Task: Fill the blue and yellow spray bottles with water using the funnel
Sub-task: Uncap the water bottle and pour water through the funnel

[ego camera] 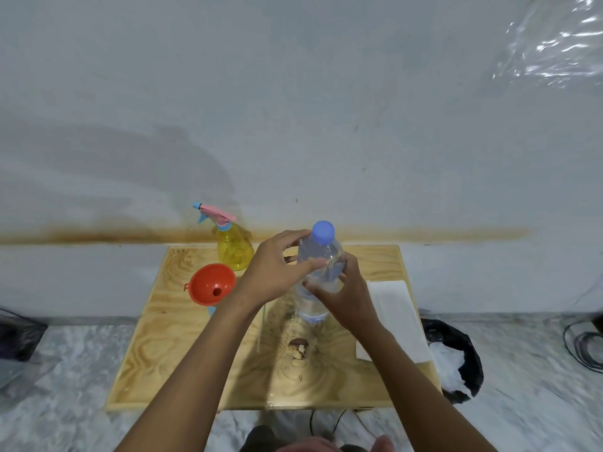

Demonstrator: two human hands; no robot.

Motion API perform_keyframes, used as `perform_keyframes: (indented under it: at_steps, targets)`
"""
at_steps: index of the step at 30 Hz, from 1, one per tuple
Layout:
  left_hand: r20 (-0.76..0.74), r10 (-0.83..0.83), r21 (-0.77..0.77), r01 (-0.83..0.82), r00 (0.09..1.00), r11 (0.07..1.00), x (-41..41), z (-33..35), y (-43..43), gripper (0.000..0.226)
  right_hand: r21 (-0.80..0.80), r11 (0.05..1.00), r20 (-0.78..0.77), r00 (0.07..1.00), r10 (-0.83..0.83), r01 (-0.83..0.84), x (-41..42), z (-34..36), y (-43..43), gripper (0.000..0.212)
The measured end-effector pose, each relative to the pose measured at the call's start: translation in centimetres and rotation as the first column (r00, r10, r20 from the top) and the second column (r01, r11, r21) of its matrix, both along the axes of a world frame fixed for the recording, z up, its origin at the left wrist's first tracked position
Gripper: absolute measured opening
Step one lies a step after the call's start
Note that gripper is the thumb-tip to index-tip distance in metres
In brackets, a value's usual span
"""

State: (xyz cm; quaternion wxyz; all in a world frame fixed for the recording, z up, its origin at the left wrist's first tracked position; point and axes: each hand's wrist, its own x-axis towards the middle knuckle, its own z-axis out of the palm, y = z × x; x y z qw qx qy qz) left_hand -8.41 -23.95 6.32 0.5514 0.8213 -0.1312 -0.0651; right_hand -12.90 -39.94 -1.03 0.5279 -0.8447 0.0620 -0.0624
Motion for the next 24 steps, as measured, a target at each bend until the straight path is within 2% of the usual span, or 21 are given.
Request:
perform_keyframes:
  at_steps: [2, 4, 6, 9, 12, 16, 24]
  targets:
    - [0.001, 0.006, -0.006, -0.006, 1.000, 1.000, -0.1, -0.1, -0.1, 0.057, 0.026, 0.989, -0.009, 0.990, 0.143, -0.143, -0.4, 0.6, -1.7, 0.066]
    - [0.004, 0.014, -0.007, -0.014, 1.000, 1.000, -0.3, -0.3, -0.2, 0.058, 0.043, 0.980, -0.003, 0.981, 0.195, -0.194, -0.7, 1.6, -3.4, 0.061]
    - [0.018, 0.031, -0.014, -0.031, 0.999, 0.999, -0.5, -0.6, -0.4, 0.057, 0.056, 0.990, 0.032, 0.992, 0.125, -0.127, -0.7, 3.1, -4.5, 0.058]
    - [0.021, 0.065, -0.047, -0.063, 0.998, 0.997, -1.1, -0.9, -1.0, 0.059, 0.047, 0.999, 0.158, 0.987, 0.006, -0.013, -0.1, 6.8, -4.8, 0.038]
    - [0.024, 0.094, -0.097, -0.092, 0.995, 0.991, -1.6, -1.2, -1.6, 0.064, -0.131, 0.989, 0.212, 0.973, 0.095, -0.068, 0.8, 10.4, -4.0, 0.037]
    - [0.014, 0.127, -0.129, -0.124, 0.992, 0.984, -1.9, -1.7, -1.9, 0.066, -0.415, 0.898, 0.127, 0.968, 0.218, -0.148, 2.6, 12.9, -2.4, 0.042]
    - [0.028, 0.113, -0.172, -0.107, 0.993, 0.979, -1.9, -1.8, -2.0, 0.057, -0.495, 0.842, 0.023, 0.966, 0.259, -0.214, 3.5, 15.1, -2.0, 0.036]
